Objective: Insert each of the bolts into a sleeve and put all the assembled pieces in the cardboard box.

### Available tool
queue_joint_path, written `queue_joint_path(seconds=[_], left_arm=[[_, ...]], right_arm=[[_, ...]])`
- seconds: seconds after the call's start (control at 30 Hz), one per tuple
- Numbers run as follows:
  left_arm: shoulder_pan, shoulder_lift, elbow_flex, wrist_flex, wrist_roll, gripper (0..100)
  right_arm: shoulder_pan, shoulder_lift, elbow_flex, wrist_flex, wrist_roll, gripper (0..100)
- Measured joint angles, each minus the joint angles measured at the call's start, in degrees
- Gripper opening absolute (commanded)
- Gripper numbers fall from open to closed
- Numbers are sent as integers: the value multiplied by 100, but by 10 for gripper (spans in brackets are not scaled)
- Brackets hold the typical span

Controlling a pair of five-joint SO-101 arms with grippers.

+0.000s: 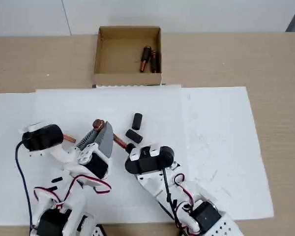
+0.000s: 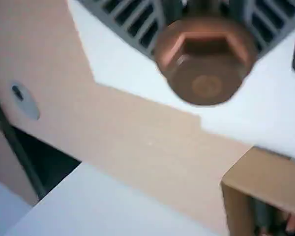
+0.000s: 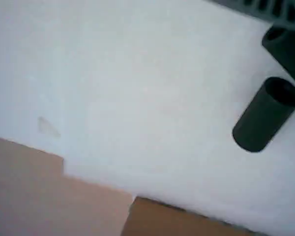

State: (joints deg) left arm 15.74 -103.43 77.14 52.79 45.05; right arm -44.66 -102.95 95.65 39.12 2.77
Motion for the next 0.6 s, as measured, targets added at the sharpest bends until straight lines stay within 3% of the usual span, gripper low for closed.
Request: queue_joint_path(seconds=[0.6], left_arm=[[457, 0, 167, -79, -44, 6]], right_arm=[[0, -18, 0, 0, 18, 4]])
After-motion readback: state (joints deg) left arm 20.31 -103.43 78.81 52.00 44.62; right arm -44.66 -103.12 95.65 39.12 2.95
